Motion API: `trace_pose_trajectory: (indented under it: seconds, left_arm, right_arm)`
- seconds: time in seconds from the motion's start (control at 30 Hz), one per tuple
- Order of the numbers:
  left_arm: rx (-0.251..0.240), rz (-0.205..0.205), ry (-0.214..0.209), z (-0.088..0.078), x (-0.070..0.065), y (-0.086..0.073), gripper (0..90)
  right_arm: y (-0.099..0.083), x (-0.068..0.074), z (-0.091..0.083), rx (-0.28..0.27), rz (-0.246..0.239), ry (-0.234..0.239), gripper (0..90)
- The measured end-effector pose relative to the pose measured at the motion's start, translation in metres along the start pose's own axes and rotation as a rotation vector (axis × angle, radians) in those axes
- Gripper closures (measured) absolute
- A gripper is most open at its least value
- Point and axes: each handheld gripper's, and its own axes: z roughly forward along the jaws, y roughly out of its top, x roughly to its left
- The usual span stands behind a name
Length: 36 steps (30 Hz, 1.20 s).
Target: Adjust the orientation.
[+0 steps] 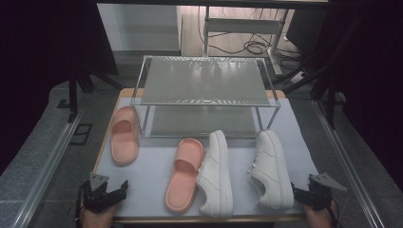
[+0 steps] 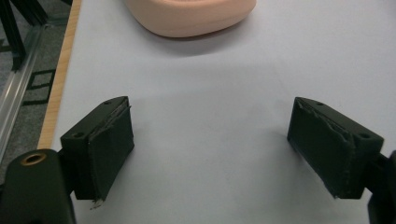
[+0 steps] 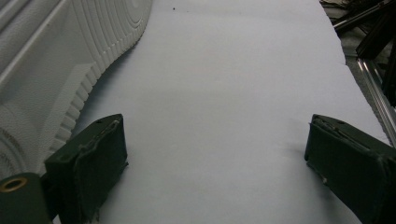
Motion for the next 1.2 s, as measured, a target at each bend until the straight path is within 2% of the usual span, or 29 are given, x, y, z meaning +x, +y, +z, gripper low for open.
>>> trace_pose_trajectory:
  seconds: [0.07,0.13,0.23,0.43,0.5,0.57,0.77,0.83,0.97,1.07,1.2]
  left_arm:
    - [0.012,0.000,-0.004,-0.001,0.000,0.002,16.8]
    - [0.008,-0.012,-0.024,-0.003,0.000,0.003,20.0]
    - [0.001,-0.013,-0.036,-0.004,0.001,0.005,19.8]
    - [-0.020,0.009,-0.058,-0.010,0.001,0.017,19.5]
    - [-0.028,0.017,-0.085,-0.011,0.001,0.025,19.5]
    - [-0.027,0.025,-0.088,-0.010,0.001,0.027,19.6]
    - [-0.031,0.047,-0.111,-0.004,0.001,0.043,21.1]
    - [-0.035,0.076,-0.106,0.001,-0.001,0.052,21.3]
    - [-0.038,0.085,-0.115,0.006,-0.001,0.060,23.0]
    - [-0.039,0.089,-0.129,0.012,0.002,0.072,25.1]
    - [-0.045,0.088,-0.118,0.021,0.007,0.082,29.4]
  right_arm:
    - [0.000,0.000,0.000,0.000,0.000,0.000,5.7]
    - [0.000,0.000,0.000,0.000,0.000,0.000,5.7]
    - [0.000,0.000,0.000,0.000,0.001,0.000,5.7]
    - [0.000,0.000,0.000,0.000,0.000,0.000,5.7]
    - [0.000,0.000,0.000,0.000,0.000,0.000,5.7]
    - [0.000,0.000,0.000,0.001,-0.001,0.001,5.7]
    - [0.000,0.000,0.000,0.000,0.000,0.000,5.7]
    - [0.000,0.000,0.000,0.000,0.000,0.000,5.7]
    - [0.000,0.000,0.000,0.000,0.001,0.000,5.7]
    - [0.000,0.000,0.000,0.000,0.000,0.001,5.7]
    - [0.000,0.000,0.000,-0.001,0.001,0.000,5.7]
